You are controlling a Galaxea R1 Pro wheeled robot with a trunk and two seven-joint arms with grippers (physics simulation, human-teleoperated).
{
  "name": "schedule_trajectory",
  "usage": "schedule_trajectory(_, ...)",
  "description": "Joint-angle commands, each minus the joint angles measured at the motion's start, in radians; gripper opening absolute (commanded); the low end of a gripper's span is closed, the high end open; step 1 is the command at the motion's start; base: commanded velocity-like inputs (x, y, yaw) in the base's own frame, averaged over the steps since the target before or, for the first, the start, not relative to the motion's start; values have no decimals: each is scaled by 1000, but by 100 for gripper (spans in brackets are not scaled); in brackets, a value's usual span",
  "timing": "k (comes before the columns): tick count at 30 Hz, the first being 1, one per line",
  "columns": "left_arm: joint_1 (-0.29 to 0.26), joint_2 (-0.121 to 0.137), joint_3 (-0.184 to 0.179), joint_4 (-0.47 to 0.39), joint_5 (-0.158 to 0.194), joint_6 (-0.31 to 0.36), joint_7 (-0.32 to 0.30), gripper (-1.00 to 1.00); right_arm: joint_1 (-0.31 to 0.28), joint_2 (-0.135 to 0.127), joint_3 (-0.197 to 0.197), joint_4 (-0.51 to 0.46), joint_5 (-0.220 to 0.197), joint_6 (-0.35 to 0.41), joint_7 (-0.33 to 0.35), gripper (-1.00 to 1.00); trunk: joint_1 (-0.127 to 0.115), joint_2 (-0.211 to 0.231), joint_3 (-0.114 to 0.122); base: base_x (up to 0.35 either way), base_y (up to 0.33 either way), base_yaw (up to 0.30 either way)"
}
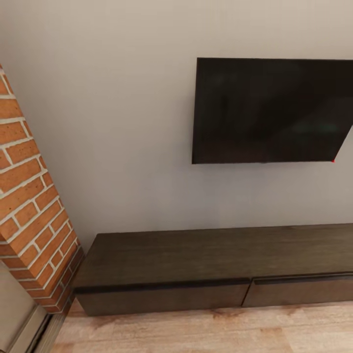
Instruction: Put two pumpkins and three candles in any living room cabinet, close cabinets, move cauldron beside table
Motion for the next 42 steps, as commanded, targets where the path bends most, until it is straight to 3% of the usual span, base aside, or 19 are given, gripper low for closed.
schedule_trajectory(1,2,0,-4,1,4,-3,-16,100,5,0,8,0,-10,-4,-1,100,-4,7,2,0,0,0)
schedule_trajectory(9,15,-1,-4,1,4,-2,-52,100,22,0,10,0,-9,-6,15,100,-35,63,22,0,0,0)
schedule_trajectory(15,31,-2,-4,1,4,-2,-55,100,50,1,10,0,-9,-3,166,100,-58,105,38,0,0,0)
schedule_trajectory(18,36,-3,-3,1,4,-2,-56,100,60,5,12,0,-9,-3,202,100,-69,126,46,0,0,0)
schedule_trajectory(26,50,-5,-3,1,5,-3,-122,100,74,26,14,0,-11,-3,214,100,-100,182,66,0,0,0)
schedule_trajectory(42,56,-5,5,-1,10,-6,-132,100,93,60,11,0,-22,-11,207,100,-100,182,48,0,0,0)
